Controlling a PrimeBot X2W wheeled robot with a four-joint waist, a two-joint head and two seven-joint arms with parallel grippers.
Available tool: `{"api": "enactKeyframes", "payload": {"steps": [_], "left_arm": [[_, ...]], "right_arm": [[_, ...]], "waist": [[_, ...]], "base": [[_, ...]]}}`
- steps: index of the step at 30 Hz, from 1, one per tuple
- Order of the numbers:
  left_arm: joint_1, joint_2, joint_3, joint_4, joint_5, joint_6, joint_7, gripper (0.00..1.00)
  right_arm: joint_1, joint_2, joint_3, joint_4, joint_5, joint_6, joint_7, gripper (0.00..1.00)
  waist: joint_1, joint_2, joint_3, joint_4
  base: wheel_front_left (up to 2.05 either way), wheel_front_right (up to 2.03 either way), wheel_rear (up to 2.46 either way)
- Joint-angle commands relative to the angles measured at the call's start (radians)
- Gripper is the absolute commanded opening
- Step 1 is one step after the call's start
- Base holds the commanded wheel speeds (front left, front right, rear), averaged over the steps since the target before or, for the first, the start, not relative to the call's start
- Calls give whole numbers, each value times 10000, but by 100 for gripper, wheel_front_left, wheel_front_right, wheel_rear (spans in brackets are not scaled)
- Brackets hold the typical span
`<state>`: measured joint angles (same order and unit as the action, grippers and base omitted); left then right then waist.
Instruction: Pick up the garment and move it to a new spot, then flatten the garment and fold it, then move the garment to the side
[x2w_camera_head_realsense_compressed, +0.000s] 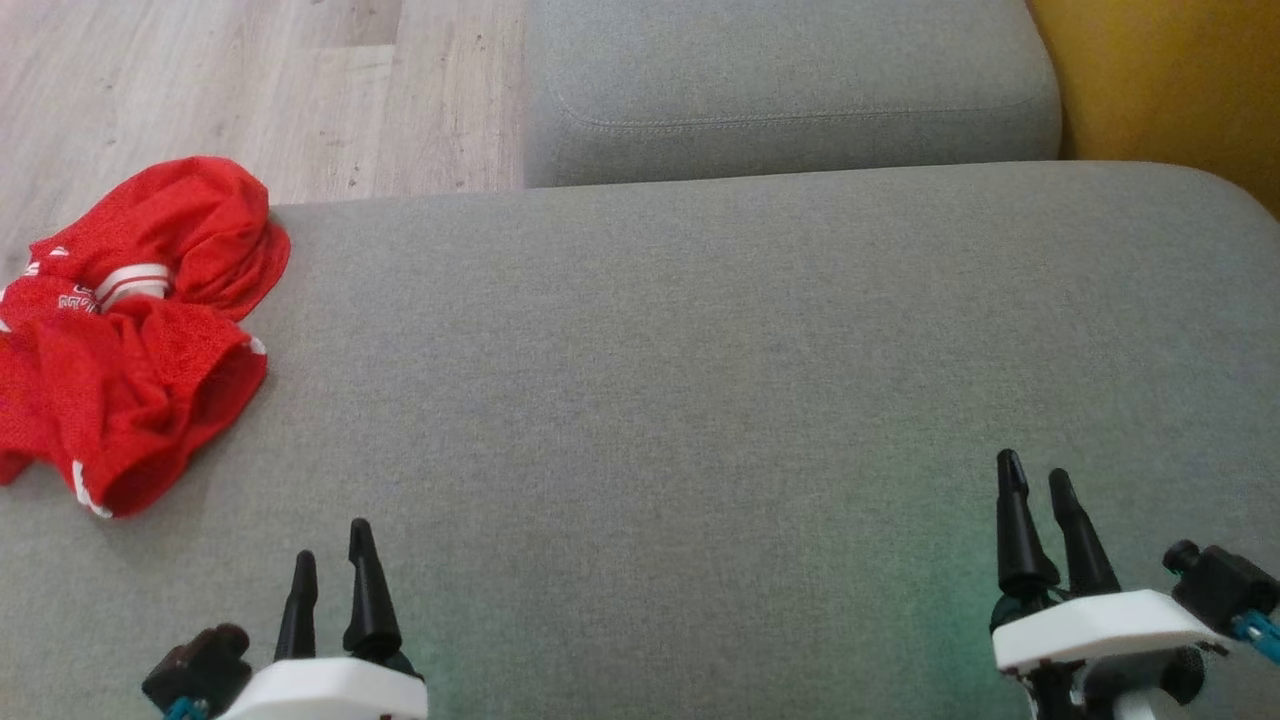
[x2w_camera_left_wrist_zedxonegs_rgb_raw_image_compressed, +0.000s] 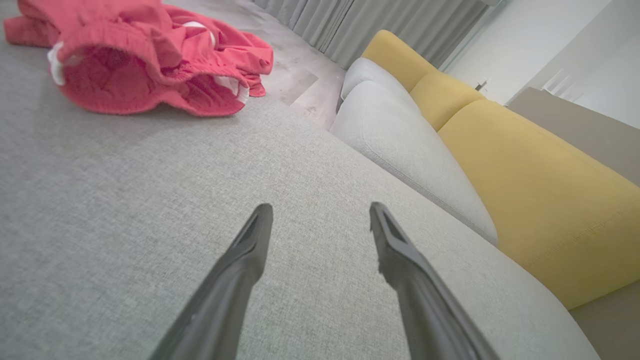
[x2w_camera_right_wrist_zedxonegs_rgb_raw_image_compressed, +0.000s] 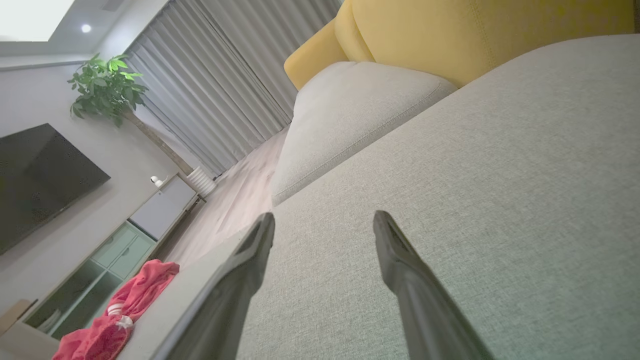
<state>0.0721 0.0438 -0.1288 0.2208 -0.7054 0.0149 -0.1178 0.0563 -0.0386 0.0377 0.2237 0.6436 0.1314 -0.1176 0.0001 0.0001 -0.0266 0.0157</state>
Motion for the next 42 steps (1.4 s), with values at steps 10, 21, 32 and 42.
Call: {"api": "enactKeyframes", "payload": {"steps": [10,21,32,42], "left_arm": [[-88,51,-1,-264,1217,222,-429,100],[-11,55,-151,-113,2349,436,-752,100],[48,59,-288,-26,3435,628,-1074,100],[139,63,-436,246,4240,848,-1368,100]], "right_arm": [[-132,-89,484,-332,-1415,-5,-426,100],[-106,-98,744,-364,-2845,-6,-751,100],[-74,-106,897,-10,-4155,-7,-1074,100],[-153,-114,996,447,-5302,-7,-1369,100]], "waist": [[0,-1,2,10],[-1,-1,15,41],[-1,-1,1,117],[-1,-1,-64,135]], "base": [[0,0,0],[0,0,0],[0,0,0],[0,0,0]]}}
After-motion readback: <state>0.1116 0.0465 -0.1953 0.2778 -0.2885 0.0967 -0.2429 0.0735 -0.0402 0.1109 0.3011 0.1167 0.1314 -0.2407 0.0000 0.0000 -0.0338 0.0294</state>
